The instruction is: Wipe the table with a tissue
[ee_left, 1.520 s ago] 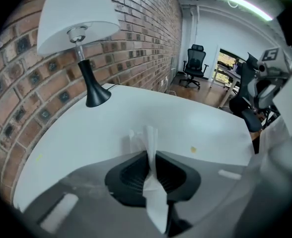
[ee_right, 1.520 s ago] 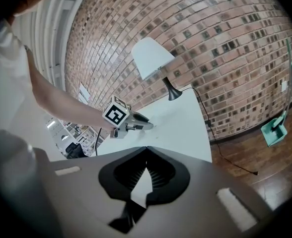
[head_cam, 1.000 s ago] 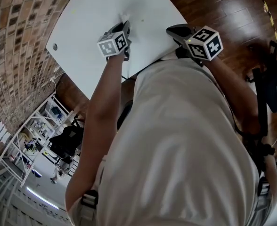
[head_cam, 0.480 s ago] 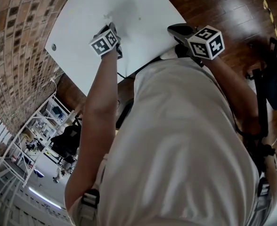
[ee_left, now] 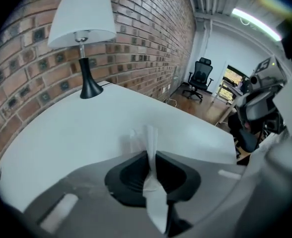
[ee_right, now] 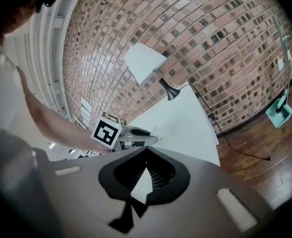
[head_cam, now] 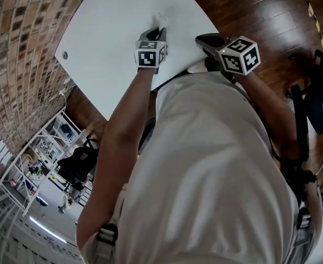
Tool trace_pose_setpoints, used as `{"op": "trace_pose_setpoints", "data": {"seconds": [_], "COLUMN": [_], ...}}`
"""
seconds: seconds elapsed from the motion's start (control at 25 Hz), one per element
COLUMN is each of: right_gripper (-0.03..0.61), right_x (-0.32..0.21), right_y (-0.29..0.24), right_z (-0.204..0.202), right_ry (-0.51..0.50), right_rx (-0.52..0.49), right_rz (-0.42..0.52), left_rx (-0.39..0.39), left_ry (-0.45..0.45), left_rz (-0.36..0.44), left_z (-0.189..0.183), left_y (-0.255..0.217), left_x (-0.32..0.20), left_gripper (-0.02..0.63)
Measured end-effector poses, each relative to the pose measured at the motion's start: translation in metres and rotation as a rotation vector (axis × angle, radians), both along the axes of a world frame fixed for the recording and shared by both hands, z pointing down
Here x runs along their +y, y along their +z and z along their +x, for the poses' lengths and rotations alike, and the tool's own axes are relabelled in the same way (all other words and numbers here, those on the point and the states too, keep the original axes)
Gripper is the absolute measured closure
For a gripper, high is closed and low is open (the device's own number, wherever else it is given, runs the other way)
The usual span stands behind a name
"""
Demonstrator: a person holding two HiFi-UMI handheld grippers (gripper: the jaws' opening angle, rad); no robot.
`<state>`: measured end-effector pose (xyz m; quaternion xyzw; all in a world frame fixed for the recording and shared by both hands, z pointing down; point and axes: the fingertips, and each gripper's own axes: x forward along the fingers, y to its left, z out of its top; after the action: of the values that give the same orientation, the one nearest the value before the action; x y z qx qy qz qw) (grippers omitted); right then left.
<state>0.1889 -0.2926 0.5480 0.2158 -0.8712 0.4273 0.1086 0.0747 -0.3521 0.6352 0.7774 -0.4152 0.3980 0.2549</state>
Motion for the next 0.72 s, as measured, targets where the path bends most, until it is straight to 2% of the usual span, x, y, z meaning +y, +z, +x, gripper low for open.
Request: {"op": "trace_pose_setpoints", "data": {"seconds": [0.08,0.32,0.48,0.6,0.72], "right_gripper": [0.571,0.571,0.571,0.571,0.571], "right_x": [-0.002,0.000,0.000,-0.005,-0.009], "right_y": [0.000,0.000,0.015,0.021,0.016], "right_z": [-0.003,-0.009,0.019,0.047,0.054], "right_ry": [-0.007,-0.013,0.024,0.058,0.079], "right_rx": [-0.002,0.025,0.085,0.119,0.132], "right_rz": [0.003,0.017,0.019,0.027,0.049], "left_rx": [-0.009,0.043,0.070,0.111,0.198], "left_ry": [0.043,0.143,0.240,0.345,0.470], "left_rz": [-0.005,-0.008,-0.017,-0.087,-0.223], "left_z": [0.011,0.041,0.072,0.101,0.124], "left_y": [0.001,0.001,0.001,0.005,0.004], "left_x": [0.006,0.046,0.070,0.083,0.108], "left_gripper": [0.574,0.574,0.574,0.574,0.574]}}
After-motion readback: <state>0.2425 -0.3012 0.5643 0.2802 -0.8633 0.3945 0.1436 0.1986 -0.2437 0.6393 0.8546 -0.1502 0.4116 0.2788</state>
